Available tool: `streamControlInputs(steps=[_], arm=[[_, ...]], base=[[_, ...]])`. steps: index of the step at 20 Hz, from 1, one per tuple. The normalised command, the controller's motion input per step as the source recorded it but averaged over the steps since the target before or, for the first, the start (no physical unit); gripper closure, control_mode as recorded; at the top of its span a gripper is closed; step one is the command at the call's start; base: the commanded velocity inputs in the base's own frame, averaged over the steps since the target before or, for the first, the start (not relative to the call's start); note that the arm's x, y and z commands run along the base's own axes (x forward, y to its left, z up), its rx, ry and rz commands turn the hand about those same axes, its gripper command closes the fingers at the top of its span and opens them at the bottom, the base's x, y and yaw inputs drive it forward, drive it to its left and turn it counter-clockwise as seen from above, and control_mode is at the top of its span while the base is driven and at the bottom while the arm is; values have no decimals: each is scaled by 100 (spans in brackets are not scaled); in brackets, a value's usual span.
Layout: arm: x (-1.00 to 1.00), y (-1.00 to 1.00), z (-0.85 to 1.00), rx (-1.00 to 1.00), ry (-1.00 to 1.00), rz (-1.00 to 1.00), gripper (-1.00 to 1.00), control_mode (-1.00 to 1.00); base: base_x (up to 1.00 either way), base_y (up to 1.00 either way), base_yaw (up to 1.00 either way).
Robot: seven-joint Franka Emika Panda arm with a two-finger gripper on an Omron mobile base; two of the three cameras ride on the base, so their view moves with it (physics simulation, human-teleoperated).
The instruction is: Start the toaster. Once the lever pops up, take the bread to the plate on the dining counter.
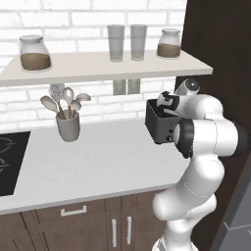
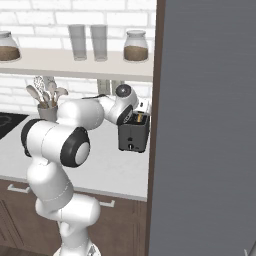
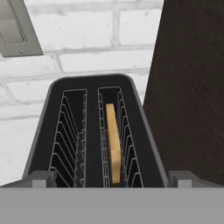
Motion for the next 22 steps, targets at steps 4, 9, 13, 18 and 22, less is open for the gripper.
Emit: streamControlInputs(steps=[4, 9, 13, 18, 22], arm=[[0, 0, -6, 0, 0, 0, -100, -100], [0, 0, -7, 0, 0, 0, -100, -100], [0, 0, -8, 0, 0, 0, -100, -100], [0, 0, -9, 0, 0, 0, -100, -100], [0, 0, -8, 0, 0, 0, -100, -100]], base=[[0, 0, 0], [0, 0, 0], [0, 0, 0], [0, 0, 0], [0, 0, 0]])
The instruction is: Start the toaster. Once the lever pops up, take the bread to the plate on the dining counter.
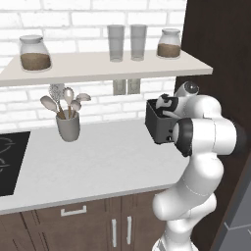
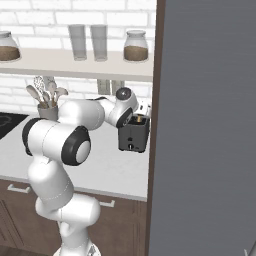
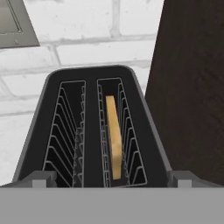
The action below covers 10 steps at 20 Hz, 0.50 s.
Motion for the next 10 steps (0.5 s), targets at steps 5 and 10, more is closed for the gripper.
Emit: streamControlInputs(steps=[5, 10], arm=[[0, 0, -7, 0, 0, 0, -100, -100], [0, 0, -5, 0, 0, 0, -100, -100]], base=[[0, 0, 0], [0, 0, 0]])
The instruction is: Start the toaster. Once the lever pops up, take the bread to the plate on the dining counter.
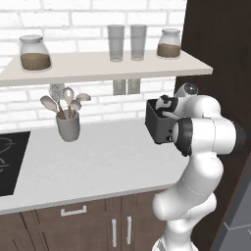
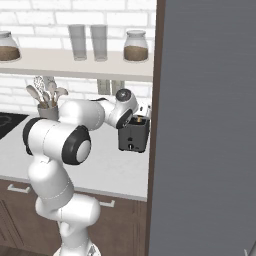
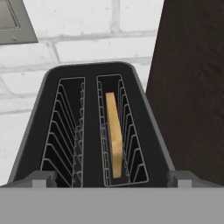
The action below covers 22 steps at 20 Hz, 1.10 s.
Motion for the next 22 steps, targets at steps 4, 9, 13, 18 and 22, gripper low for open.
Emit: streamControlInputs(steps=[4, 9, 13, 18, 22], arm=[[0, 0, -4, 0, 0, 0, -100, -100], [0, 0, -3, 0, 0, 0, -100, -100], [0, 0, -1, 0, 0, 0, -100, -100], [0, 0, 0, 0, 0, 0, -100, -100], [0, 0, -1, 0, 0, 0, -100, -100]], base=[[0, 0, 0], [0, 0, 0], [0, 0, 0], [0, 0, 0], [0, 0, 0]])
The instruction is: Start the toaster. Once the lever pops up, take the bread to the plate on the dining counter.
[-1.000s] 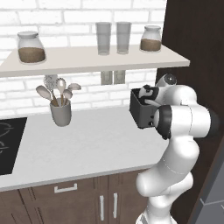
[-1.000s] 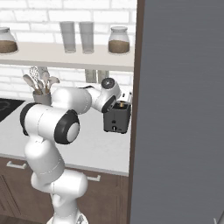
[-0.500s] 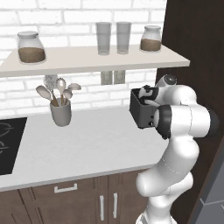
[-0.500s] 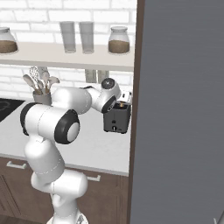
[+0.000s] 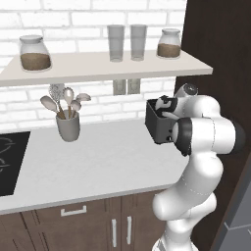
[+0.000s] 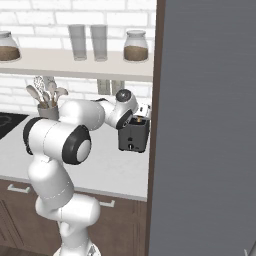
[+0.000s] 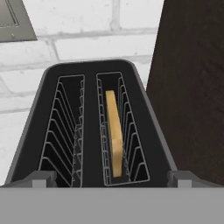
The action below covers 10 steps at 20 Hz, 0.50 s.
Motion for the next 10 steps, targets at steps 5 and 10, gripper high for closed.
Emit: streamControlInputs(steps=[5, 10], arm=[[0, 0, 0, 0, 0, 0, -100, -100], [0, 0, 0, 0, 0, 0, -100, -100]], base=[[0, 0, 0], [0, 0, 0]])
